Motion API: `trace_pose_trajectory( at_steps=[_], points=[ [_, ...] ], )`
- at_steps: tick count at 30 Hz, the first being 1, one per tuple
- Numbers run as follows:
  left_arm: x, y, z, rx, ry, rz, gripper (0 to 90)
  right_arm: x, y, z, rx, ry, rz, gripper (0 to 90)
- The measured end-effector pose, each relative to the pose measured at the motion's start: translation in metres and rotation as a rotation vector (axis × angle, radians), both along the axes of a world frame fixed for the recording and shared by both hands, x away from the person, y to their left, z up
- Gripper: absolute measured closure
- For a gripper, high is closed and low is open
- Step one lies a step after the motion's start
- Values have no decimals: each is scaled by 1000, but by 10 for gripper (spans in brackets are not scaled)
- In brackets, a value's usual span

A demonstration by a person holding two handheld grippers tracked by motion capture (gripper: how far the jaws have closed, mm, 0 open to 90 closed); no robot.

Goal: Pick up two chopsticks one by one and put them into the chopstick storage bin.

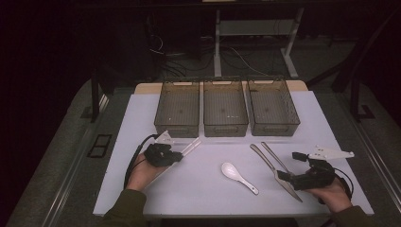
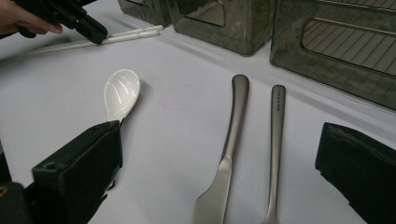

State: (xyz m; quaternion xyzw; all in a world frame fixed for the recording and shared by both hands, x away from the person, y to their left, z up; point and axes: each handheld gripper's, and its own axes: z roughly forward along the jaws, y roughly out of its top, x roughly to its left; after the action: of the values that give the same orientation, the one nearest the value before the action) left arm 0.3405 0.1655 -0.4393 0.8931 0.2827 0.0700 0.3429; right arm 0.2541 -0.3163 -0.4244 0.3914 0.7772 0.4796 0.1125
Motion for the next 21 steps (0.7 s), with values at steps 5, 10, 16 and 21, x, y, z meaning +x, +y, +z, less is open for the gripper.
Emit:
trace_pose_trajectory(
  at_steps=[5, 10, 16, 21],
  points=[
    [-2, -3, -1, 3, 6, -5, 782, 0, 0, 0, -1, 0, 1, 7],
    [-4, -6, -1, 21, 6, 11, 773, 0, 0, 0, -2, 2, 0, 7],
    [-8, -8, -1, 39, -17, 36, 774, 0, 1, 0, -3, 2, 1, 7],
    [-14, -9, -3, 13, -26, 82, 810, 0, 1, 0, -3, 2, 2, 7]
  ],
)
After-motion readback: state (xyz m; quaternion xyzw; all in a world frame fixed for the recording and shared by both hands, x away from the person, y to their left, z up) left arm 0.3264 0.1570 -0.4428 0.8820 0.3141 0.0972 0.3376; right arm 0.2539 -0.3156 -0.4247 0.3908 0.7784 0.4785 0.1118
